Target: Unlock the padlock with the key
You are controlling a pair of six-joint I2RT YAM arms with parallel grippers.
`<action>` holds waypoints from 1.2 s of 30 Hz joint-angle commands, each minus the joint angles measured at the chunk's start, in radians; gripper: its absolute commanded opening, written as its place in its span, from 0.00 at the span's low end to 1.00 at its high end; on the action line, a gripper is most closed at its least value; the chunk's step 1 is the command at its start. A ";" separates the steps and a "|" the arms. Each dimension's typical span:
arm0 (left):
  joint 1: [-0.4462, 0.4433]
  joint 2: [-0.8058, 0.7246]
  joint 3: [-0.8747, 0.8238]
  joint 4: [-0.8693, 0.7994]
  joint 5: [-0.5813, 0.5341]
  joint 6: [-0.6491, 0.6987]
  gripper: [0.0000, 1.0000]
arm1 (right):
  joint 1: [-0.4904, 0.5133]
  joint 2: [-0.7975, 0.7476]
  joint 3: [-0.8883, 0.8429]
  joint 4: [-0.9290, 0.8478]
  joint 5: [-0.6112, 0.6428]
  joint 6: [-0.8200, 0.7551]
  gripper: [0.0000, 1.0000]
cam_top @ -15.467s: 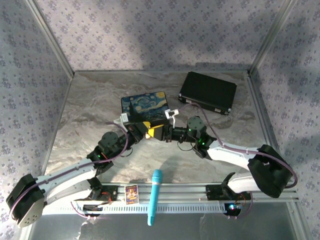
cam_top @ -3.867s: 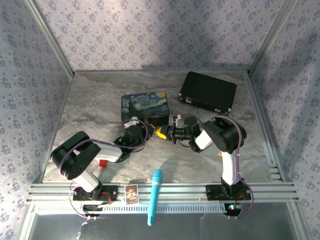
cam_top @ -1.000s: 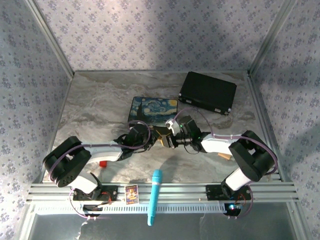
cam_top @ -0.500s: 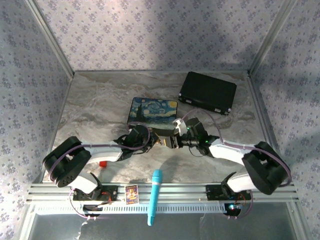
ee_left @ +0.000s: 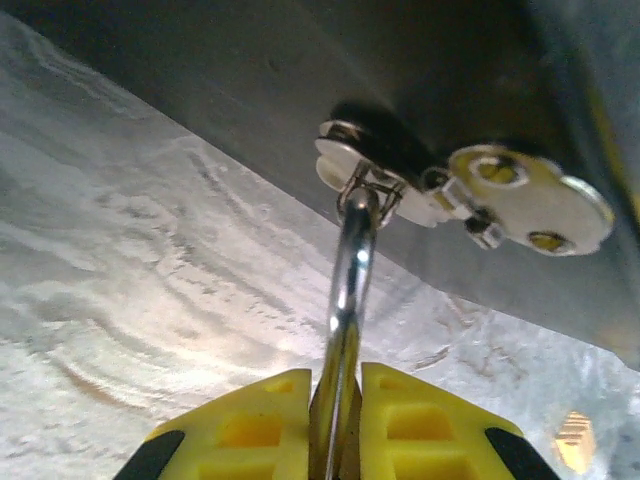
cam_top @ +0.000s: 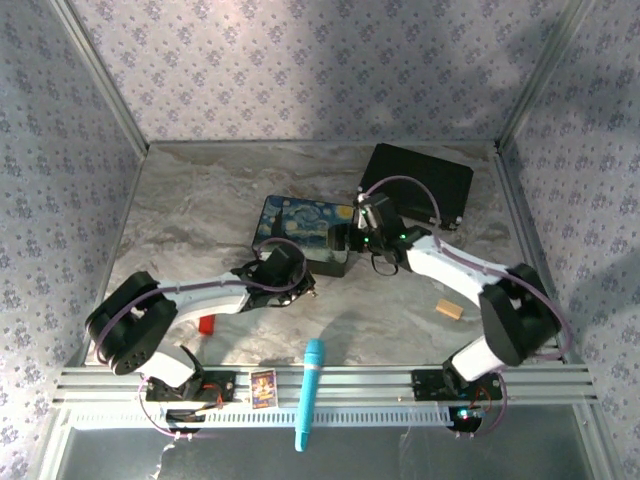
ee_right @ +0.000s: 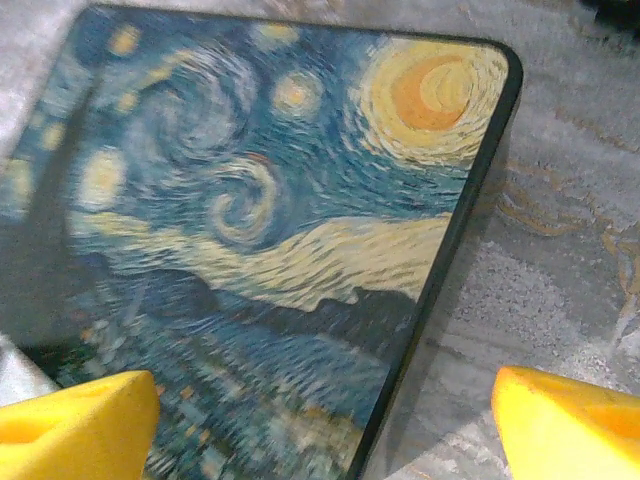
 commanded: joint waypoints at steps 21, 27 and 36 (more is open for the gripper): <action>0.051 0.037 0.168 -0.583 -0.194 0.395 0.14 | -0.013 0.211 0.106 -0.134 0.035 -0.021 0.74; 0.030 0.021 0.138 -0.478 -0.186 0.386 0.19 | -0.015 0.219 0.090 -0.107 0.008 -0.006 0.75; 0.025 -0.004 0.086 -0.422 -0.181 0.365 0.20 | -0.016 0.234 0.084 -0.086 -0.009 0.009 0.76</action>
